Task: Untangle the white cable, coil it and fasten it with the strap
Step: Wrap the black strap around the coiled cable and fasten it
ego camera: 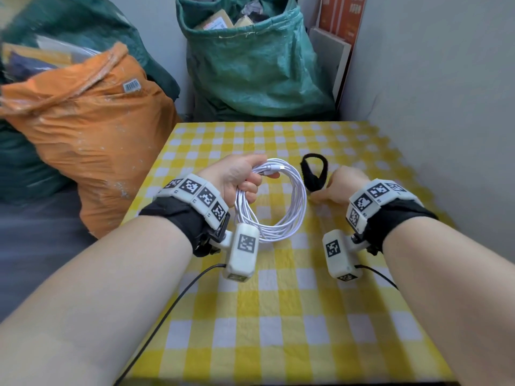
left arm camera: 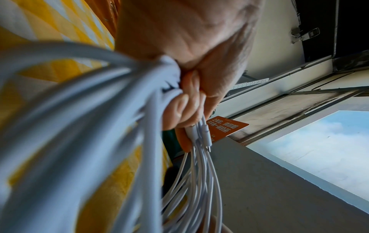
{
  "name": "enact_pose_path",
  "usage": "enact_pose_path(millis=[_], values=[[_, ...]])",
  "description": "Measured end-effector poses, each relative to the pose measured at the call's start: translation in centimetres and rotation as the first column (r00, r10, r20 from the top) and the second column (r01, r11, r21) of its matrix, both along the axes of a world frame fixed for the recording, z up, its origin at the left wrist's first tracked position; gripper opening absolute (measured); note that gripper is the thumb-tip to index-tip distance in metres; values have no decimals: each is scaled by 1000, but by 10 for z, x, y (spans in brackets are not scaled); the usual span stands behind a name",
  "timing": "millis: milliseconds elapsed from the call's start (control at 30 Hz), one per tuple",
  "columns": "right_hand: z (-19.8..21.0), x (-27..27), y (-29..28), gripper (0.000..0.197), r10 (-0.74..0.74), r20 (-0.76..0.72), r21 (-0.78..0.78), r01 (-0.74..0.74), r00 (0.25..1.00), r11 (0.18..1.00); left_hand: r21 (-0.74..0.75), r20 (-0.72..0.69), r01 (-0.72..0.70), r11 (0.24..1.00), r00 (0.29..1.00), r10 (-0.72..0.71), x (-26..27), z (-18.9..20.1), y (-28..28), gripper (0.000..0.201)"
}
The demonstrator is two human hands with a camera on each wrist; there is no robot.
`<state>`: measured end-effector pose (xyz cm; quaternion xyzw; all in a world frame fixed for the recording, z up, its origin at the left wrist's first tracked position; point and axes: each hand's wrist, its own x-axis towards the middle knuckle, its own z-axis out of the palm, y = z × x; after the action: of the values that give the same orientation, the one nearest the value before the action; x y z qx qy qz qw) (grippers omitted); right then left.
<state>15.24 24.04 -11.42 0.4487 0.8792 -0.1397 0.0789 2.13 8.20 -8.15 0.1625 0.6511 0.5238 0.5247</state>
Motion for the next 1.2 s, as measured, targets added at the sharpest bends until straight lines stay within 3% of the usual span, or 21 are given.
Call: enact_pose_path(millis=[167,233,300,467,567,700,833,967,1067,1200], values=[[7,7,-12,41,-41,-107,46,46,993,998,-34,16,-29,999,999,30,0,0,-19,47],[11,6,-17,35,5,-203,77,11,979,997,-36,25,-39,999,999,40,0,1,-27,47],[13,1,-23,41,67,-261,70,-51,963,996,-37,20,-51,998,998,51,-2,1,-32,46],[6,-15,-34,54,145,-165,2,-146,976,989,-38,42,-52,998,998,54,-8,-1,-39,40],[3,-22,-36,45,164,-107,-25,-168,981,985,-40,59,-64,997,996,66,-10,-1,-41,29],[-4,-22,-34,35,49,-280,-174,-101,959,980,-32,73,-84,996,994,86,-12,-5,-41,25],[9,-16,-40,27,-190,-566,-453,-110,802,885,-11,47,-78,997,996,78,-11,-7,-42,27],[30,-8,-53,19,-377,-661,-670,-284,648,686,-10,-33,-45,999,998,45,1,-1,-45,28],[44,-1,-67,18,-422,-635,-745,-369,647,556,11,-132,-16,1000,991,17,13,5,-48,26],[56,8,-82,23,-260,-679,-664,-424,686,616,53,-192,21,998,981,-11,23,13,-56,20]])
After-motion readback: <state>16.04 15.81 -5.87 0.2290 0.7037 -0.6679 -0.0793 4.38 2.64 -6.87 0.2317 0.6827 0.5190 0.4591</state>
